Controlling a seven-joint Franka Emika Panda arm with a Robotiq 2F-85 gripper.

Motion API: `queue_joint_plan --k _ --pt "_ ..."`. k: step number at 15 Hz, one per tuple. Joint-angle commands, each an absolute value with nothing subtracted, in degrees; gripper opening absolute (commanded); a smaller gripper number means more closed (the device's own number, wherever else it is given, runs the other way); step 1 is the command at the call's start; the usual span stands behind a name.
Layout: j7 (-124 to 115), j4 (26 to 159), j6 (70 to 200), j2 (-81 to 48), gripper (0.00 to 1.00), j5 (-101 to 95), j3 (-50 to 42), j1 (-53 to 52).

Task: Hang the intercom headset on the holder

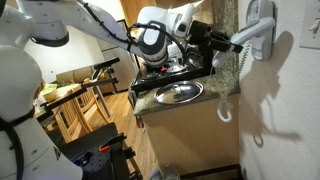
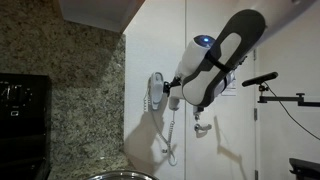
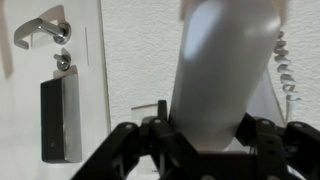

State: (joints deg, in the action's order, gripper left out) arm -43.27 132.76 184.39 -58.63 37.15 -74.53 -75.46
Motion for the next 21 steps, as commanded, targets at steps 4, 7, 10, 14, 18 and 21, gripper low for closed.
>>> queue_joint_plan --k 4,7,10,14,18,21 --pt "-42.01 127.7 182.52 -61.69 0.34 34.48 -74.13 -71.2" --pt "-42.57 128.12 182.15 -62.25 0.34 33.37 -73.9 -72.72" --pt "-43.16 130.96 183.21 -63.0 0.34 33.83 -73.67 -75.06" --pt "-43.16 137.31 186.13 -61.69 0.34 35.49 -73.03 -77.67" --pt "-42.1 140.46 187.81 -61.59 0.34 36.94 -73.56 -78.96" --pt "-41.76 140.57 186.91 -62.36 0.34 37.28 -74.54 -79.81"
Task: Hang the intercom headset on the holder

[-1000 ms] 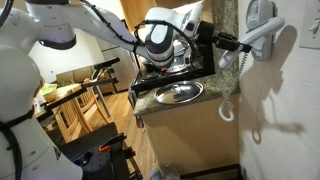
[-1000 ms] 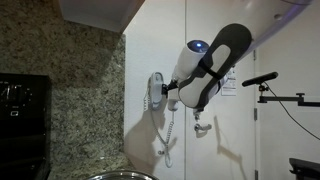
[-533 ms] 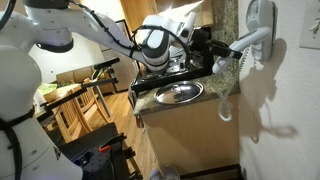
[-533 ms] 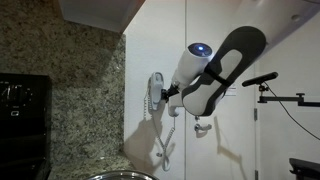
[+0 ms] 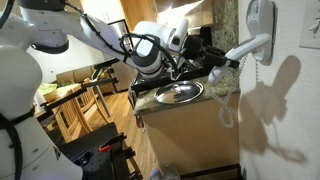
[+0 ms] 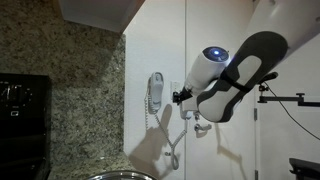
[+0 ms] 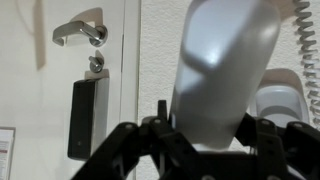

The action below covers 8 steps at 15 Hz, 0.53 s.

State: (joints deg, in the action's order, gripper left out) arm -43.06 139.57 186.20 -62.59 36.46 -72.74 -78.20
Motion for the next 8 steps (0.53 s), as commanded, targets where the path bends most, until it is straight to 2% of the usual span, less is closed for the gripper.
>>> queue_joint_plan --k 1,8 --pt "-42.24 139.7 185.89 -63.26 0.34 37.55 -75.22 -80.06" --pt "-41.56 136.07 185.26 -64.7 0.34 36.75 -77.32 -81.15"
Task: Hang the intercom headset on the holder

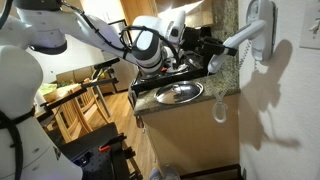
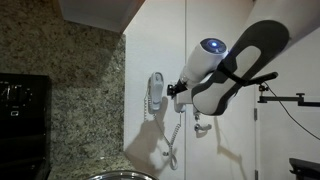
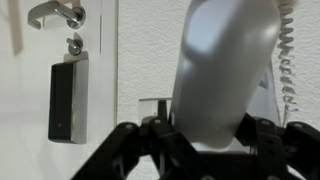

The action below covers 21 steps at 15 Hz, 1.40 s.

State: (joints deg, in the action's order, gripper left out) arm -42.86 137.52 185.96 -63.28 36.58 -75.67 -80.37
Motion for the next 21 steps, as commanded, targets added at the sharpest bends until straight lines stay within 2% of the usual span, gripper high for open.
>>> queue_joint_plan --k 1,8,21 --pt "-41.31 135.57 185.65 -64.89 0.34 36.51 -77.26 -81.25" --pt "-34.88 130.66 188.91 -64.23 0.34 33.55 -75.91 -81.38" --pt "-31.93 128.36 190.98 -62.64 0.34 37.65 -73.91 -74.06"
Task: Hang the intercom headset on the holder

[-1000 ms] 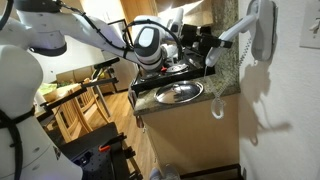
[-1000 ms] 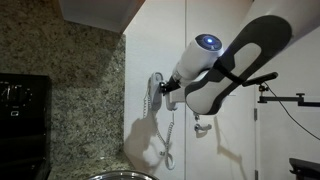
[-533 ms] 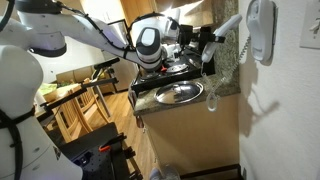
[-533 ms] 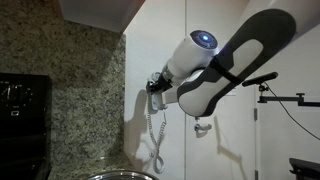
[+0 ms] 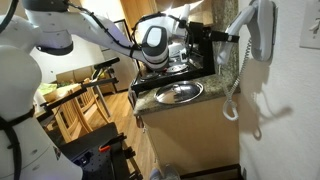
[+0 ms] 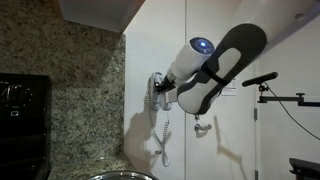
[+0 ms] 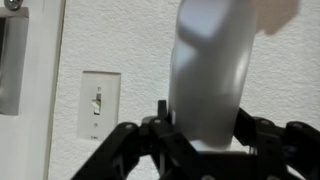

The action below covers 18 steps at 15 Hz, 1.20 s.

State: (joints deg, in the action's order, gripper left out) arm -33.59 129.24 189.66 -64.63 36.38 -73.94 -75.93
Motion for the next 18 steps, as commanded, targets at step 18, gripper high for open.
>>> queue_joint_plan --k 18 --pt "-33.76 127.7 189.63 -65.08 0.59 38.55 -73.65 -74.25"
